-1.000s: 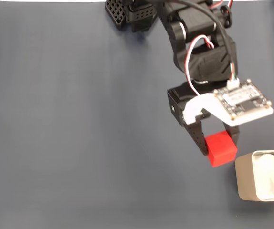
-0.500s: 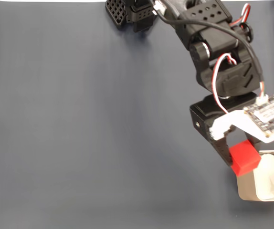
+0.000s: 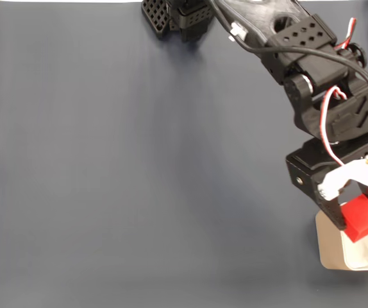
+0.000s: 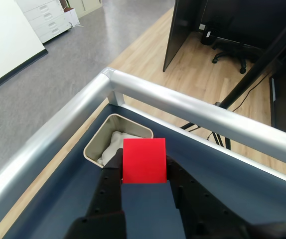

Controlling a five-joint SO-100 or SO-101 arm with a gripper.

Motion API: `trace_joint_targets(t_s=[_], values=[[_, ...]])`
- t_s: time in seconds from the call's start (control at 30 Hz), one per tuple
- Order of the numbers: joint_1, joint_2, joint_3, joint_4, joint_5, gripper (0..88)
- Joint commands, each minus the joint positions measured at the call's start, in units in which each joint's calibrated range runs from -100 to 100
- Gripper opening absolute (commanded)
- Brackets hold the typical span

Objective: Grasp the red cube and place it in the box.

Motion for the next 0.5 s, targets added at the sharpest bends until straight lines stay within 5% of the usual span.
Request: trace_joint_targets(t_s=[0.0, 0.47], values=[[-0.9, 0.97, -5.05, -1.7, 0.2, 10.2], [-2.25, 11.37, -19.47, 0.76, 0.24, 10.2]])
